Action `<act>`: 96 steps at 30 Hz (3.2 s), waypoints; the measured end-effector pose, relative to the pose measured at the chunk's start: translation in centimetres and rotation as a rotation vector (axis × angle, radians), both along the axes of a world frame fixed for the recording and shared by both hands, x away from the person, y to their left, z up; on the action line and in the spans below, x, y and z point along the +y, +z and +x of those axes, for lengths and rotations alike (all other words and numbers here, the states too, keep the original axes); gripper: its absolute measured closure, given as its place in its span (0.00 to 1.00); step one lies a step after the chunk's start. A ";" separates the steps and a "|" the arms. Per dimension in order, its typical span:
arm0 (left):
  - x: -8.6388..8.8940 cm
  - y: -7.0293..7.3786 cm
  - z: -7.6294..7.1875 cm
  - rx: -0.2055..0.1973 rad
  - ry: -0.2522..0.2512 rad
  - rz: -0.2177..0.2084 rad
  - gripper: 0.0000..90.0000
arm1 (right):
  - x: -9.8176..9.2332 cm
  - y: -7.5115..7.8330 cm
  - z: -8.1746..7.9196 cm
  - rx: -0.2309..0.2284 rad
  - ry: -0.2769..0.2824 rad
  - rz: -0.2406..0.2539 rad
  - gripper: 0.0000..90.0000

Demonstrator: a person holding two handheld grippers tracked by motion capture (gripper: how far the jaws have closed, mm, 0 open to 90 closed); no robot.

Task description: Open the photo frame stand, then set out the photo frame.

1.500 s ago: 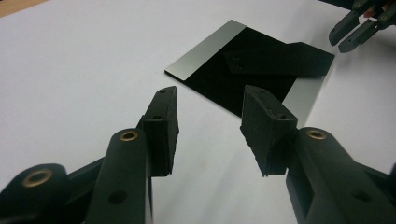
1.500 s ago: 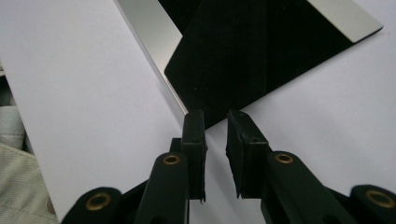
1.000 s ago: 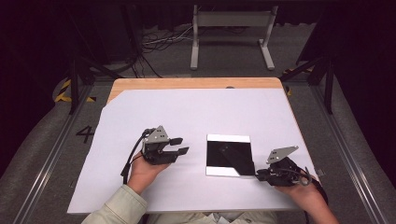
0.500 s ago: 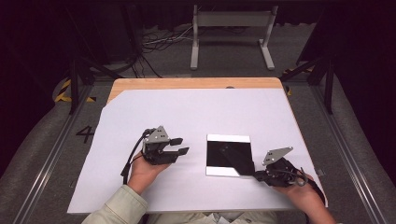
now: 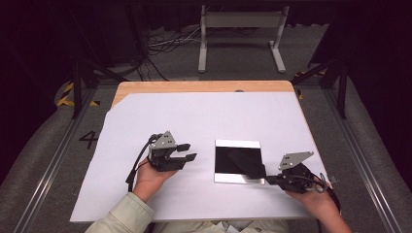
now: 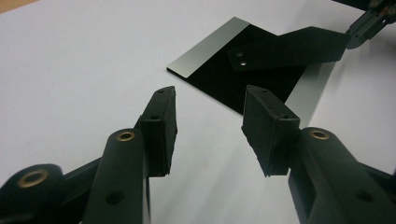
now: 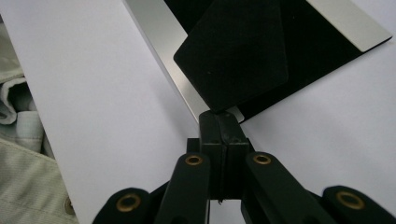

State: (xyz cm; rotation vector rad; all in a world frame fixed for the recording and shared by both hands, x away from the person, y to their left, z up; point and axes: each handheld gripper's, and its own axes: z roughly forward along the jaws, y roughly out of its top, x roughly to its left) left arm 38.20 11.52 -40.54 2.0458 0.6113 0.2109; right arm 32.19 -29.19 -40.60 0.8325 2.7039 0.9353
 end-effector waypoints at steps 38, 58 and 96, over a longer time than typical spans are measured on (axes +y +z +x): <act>-0.2 -0.2 0.0 0.005 0.002 0.002 0.62 | 1.1 2.9 0.9 -0.111 -0.064 0.185 1.00; 1.1 0.2 0.6 0.008 0.035 -0.023 0.60 | -0.9 3.7 0.6 -0.109 -0.114 0.188 1.00; 2.1 0.0 1.1 0.034 0.077 -0.031 0.58 | -1.5 5.2 5.4 0.029 -0.309 0.354 0.74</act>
